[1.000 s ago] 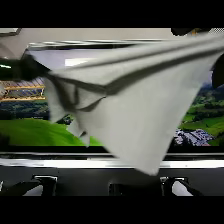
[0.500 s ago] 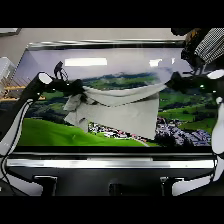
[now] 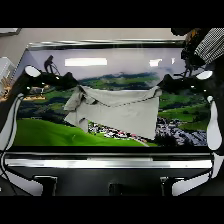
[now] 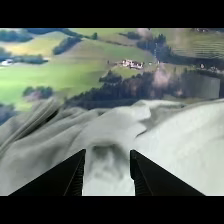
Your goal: Fold the clothes and pants, and hang the long-sleeved shirts on hangers.
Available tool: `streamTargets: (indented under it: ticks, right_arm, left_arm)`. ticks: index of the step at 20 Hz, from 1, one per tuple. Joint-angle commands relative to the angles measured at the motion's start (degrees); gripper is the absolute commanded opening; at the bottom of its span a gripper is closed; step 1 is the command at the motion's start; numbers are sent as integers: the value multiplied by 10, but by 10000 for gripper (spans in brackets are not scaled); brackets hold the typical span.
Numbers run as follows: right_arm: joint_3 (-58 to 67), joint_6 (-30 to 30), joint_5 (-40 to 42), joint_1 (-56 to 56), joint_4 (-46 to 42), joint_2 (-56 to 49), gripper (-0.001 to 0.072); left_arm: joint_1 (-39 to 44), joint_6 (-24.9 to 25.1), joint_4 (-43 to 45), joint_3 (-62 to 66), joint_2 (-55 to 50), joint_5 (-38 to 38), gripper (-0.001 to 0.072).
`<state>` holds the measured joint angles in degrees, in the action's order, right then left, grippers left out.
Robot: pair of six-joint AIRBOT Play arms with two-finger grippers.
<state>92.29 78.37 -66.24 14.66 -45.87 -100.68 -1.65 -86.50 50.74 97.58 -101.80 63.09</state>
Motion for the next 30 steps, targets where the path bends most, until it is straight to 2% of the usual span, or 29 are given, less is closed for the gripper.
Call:
streamTargets:
  ticks: [1, 2, 4, 7, 8, 9, 11, 12, 13, 14, 18, 20, 24, 27, 29, 30]
  right_arm:
    - [-7, -30, -167, 56, -18, 55, 322]
    - [-32, -34, -185, 69, -35, 79, 322]
    - [-117, -34, -172, 88, -57, 136, 322]
    - [-295, -45, -130, 91, -66, 222, 323]
    - [-340, -50, -110, 91, -63, 239, 331]
    - [-388, -52, -83, 91, -62, 253, 386]
    - [-452, -73, -55, 91, -51, 259, 386]
    - [-479, -93, -46, 91, -37, 259, 386]
    - [-500, -111, -37, 91, -27, 259, 392]
    - [-520, -121, -22, 91, -21, 259, 425]
    - [-574, -168, 26, 91, 27, 259, 426]
    - [-597, -178, 40, 91, 37, 259, 455]
    - [-624, -209, 52, 91, 100, 259, 453]
    - [-627, -212, 56, 78, 109, 256, 450]
    - [-627, -208, 68, 40, 109, 249, 395]
    - [-627, -202, 75, 20, 107, 247, 336]
  left_arm:
    - [-60, 13, 80, 7, 72, 135, 337]
    - [-72, 22, 103, -9, 101, 151, 338]
    - [-96, 43, 119, -82, 166, 154, 337]
    - [-129, 43, 118, -251, 269, 113, 338]
    - [-136, 43, 118, -305, 299, 97, 338]
    - [-141, 43, 118, -355, 326, 88, 338]
    - [-143, 61, 111, -426, 357, 91, 338]
    - [-143, 68, 105, -450, 367, 96, 411]
    - [-143, 75, 101, -466, 372, 98, 560]
    - [-143, 85, 96, -476, 374, 98, 572]
    - [-143, 107, 77, -479, 374, 89, 572]
    - [-143, 116, 77, -479, 374, 87, 572]
    - [-143, 131, 77, -481, 367, 73, 572]
    - [-143, 137, 76, -482, 346, 49, 572]
    - [-143, 155, 55, -482, 323, 24, 572]
    - [-143, 166, 41, -482, 308, 12, 572]
